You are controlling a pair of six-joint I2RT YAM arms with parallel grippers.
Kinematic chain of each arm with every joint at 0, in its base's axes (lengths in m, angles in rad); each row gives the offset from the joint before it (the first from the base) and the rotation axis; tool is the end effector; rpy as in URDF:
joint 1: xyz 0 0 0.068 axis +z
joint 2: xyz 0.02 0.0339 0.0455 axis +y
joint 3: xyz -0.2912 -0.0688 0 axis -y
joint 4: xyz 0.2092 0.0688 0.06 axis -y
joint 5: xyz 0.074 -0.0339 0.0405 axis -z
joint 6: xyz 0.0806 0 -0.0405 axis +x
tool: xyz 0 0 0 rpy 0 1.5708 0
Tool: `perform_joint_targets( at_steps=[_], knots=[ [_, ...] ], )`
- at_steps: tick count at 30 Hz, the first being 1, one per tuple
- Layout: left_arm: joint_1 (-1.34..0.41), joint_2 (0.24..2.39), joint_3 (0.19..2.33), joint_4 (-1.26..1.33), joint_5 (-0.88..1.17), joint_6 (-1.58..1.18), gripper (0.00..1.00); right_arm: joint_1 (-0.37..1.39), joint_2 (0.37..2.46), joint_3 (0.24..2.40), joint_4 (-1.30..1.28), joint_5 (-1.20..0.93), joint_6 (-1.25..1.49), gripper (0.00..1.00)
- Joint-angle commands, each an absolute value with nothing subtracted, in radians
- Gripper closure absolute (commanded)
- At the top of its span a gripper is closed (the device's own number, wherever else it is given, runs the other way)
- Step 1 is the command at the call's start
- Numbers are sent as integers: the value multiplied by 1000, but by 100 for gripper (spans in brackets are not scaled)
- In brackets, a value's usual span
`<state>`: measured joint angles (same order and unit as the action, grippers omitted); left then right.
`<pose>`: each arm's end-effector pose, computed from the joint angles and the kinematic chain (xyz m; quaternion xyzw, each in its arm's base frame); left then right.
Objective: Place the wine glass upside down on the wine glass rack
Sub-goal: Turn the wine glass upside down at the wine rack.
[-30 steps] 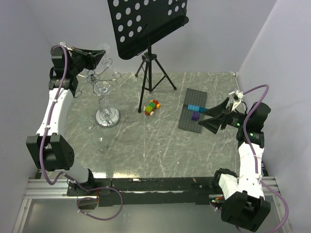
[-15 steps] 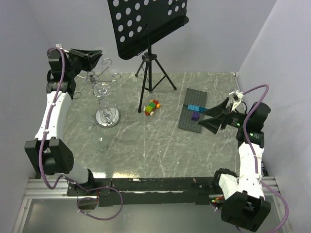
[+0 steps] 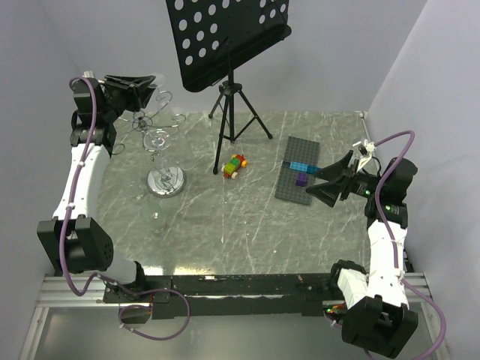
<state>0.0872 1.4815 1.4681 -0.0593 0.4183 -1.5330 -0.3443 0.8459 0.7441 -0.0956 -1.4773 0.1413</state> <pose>0.3528 -0.0020 0.4500 -0.4214 0.5963 -0.5547 0.3989 0.1411 0.0347 0.3539 -0.2769 0.6576 0.4705 0.5191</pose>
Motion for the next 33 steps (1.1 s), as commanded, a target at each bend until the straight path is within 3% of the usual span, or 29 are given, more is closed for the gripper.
perform_joint_targets(
  at_steps=[1, 7, 12, 22, 33],
  knots=[
    [106, 1460, 1434, -173, 397, -1585, 62, -333, 831, 736, -43, -1772, 135, 0],
    [106, 1462, 1479, -273, 367, -1574, 52, -333, 830, 738, -43, -1770, 135, 0],
    [106, 1463, 1500, -317, 348, -1575, 51, -333, 830, 736, -43, -1772, 135, 0],
    [104, 1480, 1586, -452, 276, -1562, 29, -334, 830, 736, -41, -1770, 135, 0],
    [106, 1506, 1605, -466, 275, -1563, 25, -333, 833, 735, -38, -1770, 138, 0]
  ],
)
